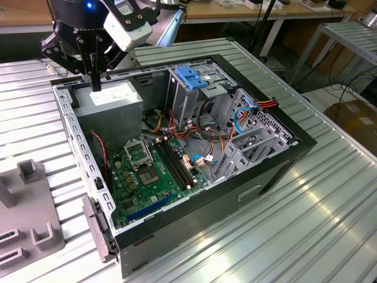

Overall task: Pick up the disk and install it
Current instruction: 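Reach for the disk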

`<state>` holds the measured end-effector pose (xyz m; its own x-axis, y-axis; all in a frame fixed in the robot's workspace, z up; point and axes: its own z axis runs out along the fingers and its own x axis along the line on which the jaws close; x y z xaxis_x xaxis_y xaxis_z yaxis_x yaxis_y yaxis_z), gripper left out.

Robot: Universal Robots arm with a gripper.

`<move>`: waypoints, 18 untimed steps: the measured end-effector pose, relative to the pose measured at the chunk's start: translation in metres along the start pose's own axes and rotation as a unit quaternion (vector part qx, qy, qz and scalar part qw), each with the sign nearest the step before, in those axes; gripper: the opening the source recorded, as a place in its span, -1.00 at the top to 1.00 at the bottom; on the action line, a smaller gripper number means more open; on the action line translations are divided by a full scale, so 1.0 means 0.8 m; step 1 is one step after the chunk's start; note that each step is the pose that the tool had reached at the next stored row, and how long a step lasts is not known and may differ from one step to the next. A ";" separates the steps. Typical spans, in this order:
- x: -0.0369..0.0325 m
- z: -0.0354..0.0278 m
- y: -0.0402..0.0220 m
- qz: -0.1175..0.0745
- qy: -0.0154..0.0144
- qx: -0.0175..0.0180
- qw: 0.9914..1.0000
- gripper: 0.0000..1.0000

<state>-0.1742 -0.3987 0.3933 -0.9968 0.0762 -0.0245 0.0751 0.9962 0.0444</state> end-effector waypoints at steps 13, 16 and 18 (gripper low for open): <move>0.0091 -0.0003 -0.0007 0.000 0.000 0.000 1.000 0.80; 0.0118 -0.0004 -0.0009 0.000 0.000 0.000 1.000 0.80; 0.0144 -0.0004 -0.0011 0.000 0.000 0.000 1.000 0.80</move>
<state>-0.1857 -0.3987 0.3933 -0.9968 0.0763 -0.0245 0.0751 0.9962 0.0444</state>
